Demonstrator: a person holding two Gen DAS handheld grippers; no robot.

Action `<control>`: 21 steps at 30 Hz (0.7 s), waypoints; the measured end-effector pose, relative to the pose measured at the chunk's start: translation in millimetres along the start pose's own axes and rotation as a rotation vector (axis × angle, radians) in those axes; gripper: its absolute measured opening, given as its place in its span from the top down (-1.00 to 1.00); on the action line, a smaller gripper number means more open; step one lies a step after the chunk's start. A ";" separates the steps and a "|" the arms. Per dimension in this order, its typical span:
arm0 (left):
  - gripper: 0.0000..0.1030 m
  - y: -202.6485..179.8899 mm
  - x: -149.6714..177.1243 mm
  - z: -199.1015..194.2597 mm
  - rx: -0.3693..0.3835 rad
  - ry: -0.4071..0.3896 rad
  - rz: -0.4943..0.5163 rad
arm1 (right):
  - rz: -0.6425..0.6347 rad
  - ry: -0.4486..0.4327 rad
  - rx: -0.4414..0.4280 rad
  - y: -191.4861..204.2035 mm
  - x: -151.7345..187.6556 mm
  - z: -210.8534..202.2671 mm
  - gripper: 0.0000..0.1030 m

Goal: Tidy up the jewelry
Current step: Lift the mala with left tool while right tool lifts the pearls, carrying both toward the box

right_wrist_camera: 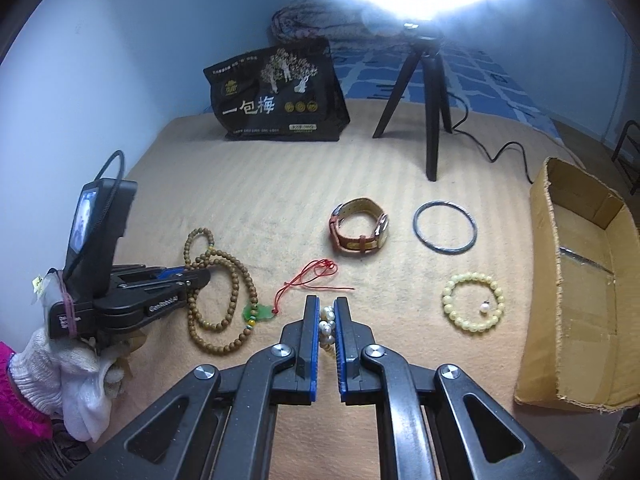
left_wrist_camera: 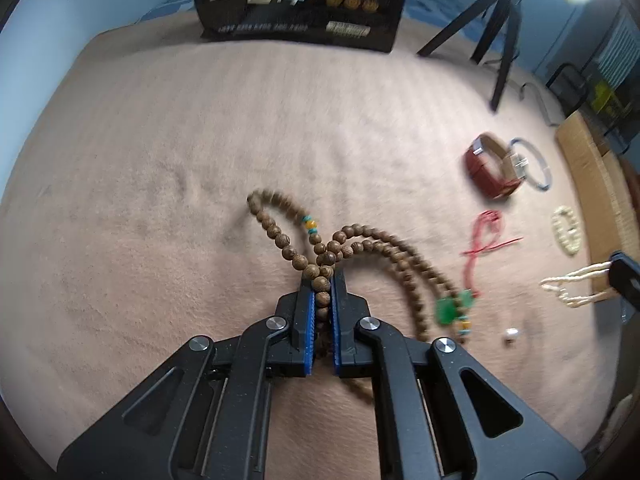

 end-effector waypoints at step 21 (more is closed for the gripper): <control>0.92 -80.1 -64.7 -110.0 0.234 -0.214 -0.034 | 0.040 -0.171 0.111 -58.5 -48.5 -72.6 0.91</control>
Point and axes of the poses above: each gripper's, at about its wrist camera, not at the fingertips, and z roughly the way its jaws point, y to its left, x to its underside, the point moved 10 cm from there along z, roughly the way its jaws point, and after that the axes turned 15 degrees about -y, right-handed, at the moved point
